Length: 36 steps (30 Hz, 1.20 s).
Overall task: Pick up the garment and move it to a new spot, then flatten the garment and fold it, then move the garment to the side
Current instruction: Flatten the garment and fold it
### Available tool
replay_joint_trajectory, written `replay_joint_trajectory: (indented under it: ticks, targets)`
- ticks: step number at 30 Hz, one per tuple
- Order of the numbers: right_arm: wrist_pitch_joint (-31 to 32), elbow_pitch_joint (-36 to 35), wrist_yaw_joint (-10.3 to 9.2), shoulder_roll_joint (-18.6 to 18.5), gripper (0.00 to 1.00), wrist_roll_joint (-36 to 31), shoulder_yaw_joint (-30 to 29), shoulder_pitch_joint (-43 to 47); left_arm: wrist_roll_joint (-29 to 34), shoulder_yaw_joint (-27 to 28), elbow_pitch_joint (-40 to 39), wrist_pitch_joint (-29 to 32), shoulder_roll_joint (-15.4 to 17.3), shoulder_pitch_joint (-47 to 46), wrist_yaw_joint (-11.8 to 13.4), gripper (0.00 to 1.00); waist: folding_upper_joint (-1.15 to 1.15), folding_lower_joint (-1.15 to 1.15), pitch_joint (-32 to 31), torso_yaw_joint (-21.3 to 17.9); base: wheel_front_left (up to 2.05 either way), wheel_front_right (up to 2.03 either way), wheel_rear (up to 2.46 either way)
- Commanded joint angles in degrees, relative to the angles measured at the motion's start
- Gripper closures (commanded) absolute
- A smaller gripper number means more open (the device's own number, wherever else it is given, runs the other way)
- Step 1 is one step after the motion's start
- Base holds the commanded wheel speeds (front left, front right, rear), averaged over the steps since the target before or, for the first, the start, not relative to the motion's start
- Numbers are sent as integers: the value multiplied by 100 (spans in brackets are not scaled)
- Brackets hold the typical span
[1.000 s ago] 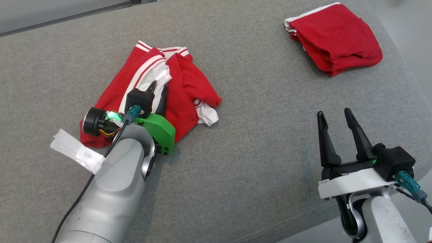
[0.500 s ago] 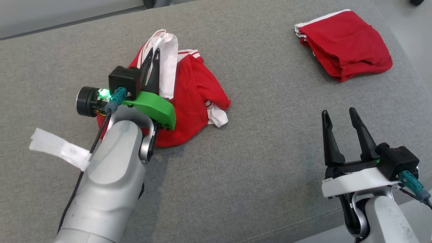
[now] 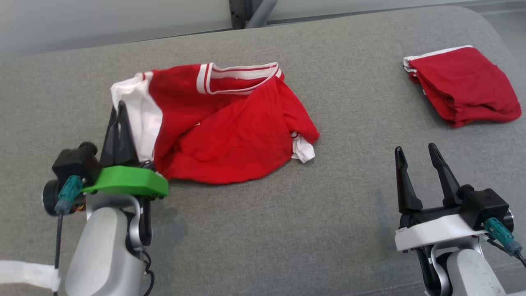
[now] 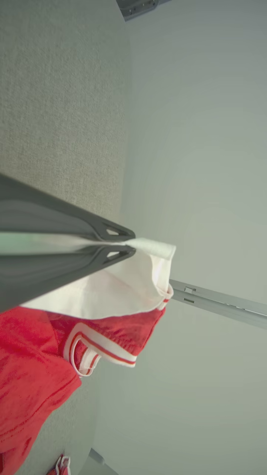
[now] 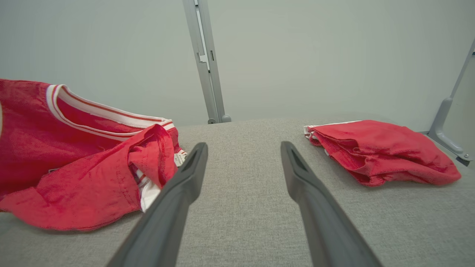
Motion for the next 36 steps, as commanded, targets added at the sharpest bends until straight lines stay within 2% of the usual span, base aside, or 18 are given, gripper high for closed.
replay_joint_trajectory:
  ticks: [1, 5, 17, 18, 19, 20, 21, 22, 28, 36]
  targets:
    - [-18, 7, -9, -6, 0, -47, -3, 74, -17, 79, -31, -15, 59, 125, 56, 100, 10, 0, -192, 272, 0, 0, 0]
    - [-18, -1, -9, -6, 0, -108, 18, 51, -83, 604, -40, -14, 60, 570, 145, 100, 10, 0, -193, 408, 0, 0, 0]
    - [-18, 70, -8, -5, 0, -244, 7, 32, -172, 1492, 807, -16, -127, 1004, -105, 100, 10, 0, -202, 625, 0, 0, 0]
    - [-18, 88, -8, -6, 0, -246, 13, 32, -182, 1531, 895, -16, -134, 1005, -130, 91, 10, 0, -212, 645, 0, 0, 0]
    - [-18, 110, -9, -6, 0, -244, 35, 32, -204, 1577, 973, -16, -138, 1008, -137, 74, 10, 0, -225, 664, 0, 0, 0]
    - [-18, 134, -9, -6, 0, -240, 55, 32, -206, 1615, 1049, -16, -141, 1023, -145, 51, 10, 0, -238, 683, 0, 0, 0]
    - [-18, 172, -8, -6, 0, -236, 76, 39, -194, 1643, 1109, -16, -145, 1039, -159, 6, 10, 0, -254, 706, 0, 0, 0]
    - [-18, 209, -9, -6, 0, -236, 93, 44, -180, 1677, 1159, -16, -145, 1051, -173, 0, 10, 0, -267, 728, 0, 0, 0]
    - [-18, 597, -9, -5, 0, -103, 290, 14, -112, 1810, 1201, -16, -149, 1157, -254, 0, 10, 0, -348, 894, 0, 0, 0]
    - [144, 1552, -8, -8, 0, 483, 849, -447, 59, 1675, 630, -16, -150, 1448, -384, 0, 10, 0, -385, 1345, 0, 0, 0]
